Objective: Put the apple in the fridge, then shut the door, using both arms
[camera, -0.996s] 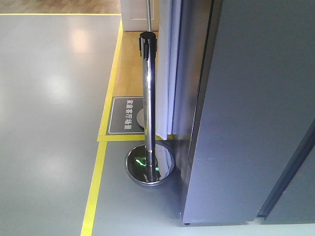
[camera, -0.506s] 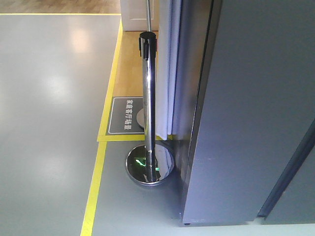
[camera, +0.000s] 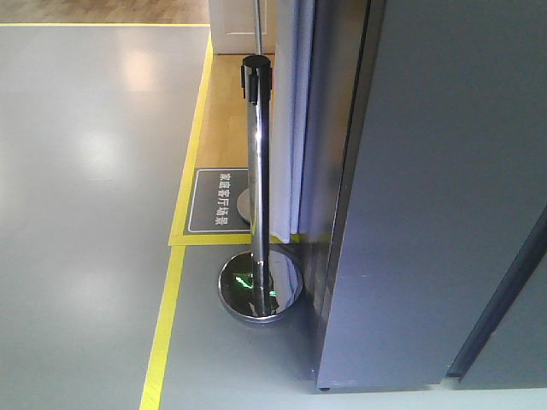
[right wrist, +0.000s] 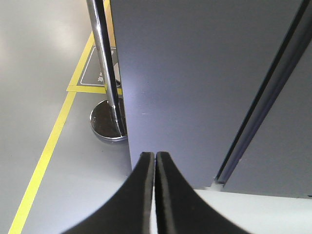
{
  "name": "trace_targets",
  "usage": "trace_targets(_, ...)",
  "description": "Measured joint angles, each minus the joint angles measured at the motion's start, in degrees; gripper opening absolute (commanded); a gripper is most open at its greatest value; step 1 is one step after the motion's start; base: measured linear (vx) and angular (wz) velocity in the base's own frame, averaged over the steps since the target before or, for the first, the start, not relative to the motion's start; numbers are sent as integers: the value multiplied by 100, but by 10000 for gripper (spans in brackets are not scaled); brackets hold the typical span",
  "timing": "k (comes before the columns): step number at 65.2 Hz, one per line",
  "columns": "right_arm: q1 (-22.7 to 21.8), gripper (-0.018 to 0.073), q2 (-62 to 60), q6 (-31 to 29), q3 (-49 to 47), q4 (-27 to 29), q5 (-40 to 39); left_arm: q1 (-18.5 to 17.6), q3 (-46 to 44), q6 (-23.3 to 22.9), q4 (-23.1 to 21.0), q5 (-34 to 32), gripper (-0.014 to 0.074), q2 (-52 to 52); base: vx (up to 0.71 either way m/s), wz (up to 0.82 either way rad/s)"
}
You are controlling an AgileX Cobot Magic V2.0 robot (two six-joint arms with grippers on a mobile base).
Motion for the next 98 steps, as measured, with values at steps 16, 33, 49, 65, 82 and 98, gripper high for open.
trace_targets(16, 0, -2, 0, 0, 0, 0, 11, 0, 0, 0, 58, -27, -6, 0, 0, 0)
trace_targets(33, 0, -2, 0, 0, 0, 0, 11, 0, 0, 0, 58, -311, -6, 0, 0, 0)
trace_targets(49, 0, -2, 0, 0, 0, 0, 11, 240, 0, 0, 59, -331, -6, 0, 0, 0)
trace_targets(65, 0, -2, 0, 0, 0, 0, 11, 265, 0, -12, 59, -331, -6, 0, 0, 0)
trace_targets(82, 0, -2, 0, 0, 0, 0, 12, 265, 0, -46, 59, -326, -6, 0, 0, 0)
trace_targets(98, 0, -2, 0, 0, 0, 0, 12, 265, 0, -46, 59, -326, -6, 0, 0, 0)
